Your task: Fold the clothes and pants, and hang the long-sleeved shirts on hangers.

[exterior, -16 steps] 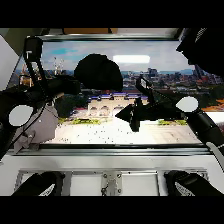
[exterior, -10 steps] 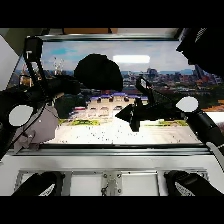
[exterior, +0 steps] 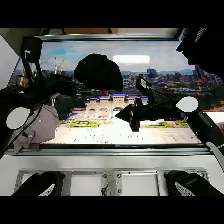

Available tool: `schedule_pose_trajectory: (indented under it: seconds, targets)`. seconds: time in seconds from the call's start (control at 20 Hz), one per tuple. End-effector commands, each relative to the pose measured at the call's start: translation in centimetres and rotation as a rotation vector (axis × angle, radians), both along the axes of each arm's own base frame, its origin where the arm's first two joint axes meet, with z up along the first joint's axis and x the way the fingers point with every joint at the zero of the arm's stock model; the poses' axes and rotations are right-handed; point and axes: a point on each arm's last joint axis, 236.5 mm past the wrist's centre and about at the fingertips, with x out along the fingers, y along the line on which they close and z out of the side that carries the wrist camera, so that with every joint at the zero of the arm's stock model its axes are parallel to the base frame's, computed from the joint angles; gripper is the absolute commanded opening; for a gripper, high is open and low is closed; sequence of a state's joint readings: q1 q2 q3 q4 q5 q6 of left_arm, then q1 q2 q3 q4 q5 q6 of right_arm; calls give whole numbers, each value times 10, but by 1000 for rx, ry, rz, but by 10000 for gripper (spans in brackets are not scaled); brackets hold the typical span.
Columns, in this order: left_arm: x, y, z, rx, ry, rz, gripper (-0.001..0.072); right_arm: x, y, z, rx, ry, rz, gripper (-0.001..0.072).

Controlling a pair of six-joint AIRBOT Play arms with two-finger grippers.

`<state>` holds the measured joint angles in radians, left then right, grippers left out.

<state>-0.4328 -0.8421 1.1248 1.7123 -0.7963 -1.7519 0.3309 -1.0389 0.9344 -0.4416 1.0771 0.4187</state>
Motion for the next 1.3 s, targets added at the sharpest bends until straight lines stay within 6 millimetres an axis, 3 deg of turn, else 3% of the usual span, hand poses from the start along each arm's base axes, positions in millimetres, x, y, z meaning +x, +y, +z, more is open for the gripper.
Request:
schedule_pose_trajectory:
  seconds: [0.0,0.1,0.15,0.2,0.4,0.55,0.65,0.8,1.0,1.05,1.15,1.2,1.25]
  targets:
    - [-6,50,7,228,-41,76,15,0,0,0,0,1,1,13]
    - [-17,88,-10,262,61,173,18,0,0,0,0,1,1,13]
    - [-24,111,-27,280,138,235,279,0,0,0,0,1,1,13]
    - [-31,137,-48,279,222,313,720,0,0,0,0,1,1,13]
    - [-66,227,-142,225,486,581,720,0,0,0,0,1,1,13]
    - [-85,259,-211,62,642,719,720,0,0,0,0,1,1,13]
    - [-93,269,-253,-31,729,770,720,0,0,0,0,1,1,13]
    - [-105,270,-300,-87,859,792,720,0,0,0,0,1,1,13]
    - [-110,255,-329,-67,971,744,720,0,0,0,0,1,1,14]
    - [-109,251,-331,-60,978,732,650,0,0,0,0,1,1,13]
    - [-104,246,-326,-51,958,714,126,0,0,0,0,1,1,13]
    - [-100,246,-317,-48,925,710,15,0,0,0,0,1,1,14]
    - [-94,245,-301,-46,875,704,15,0,0,0,0,1,1,13]
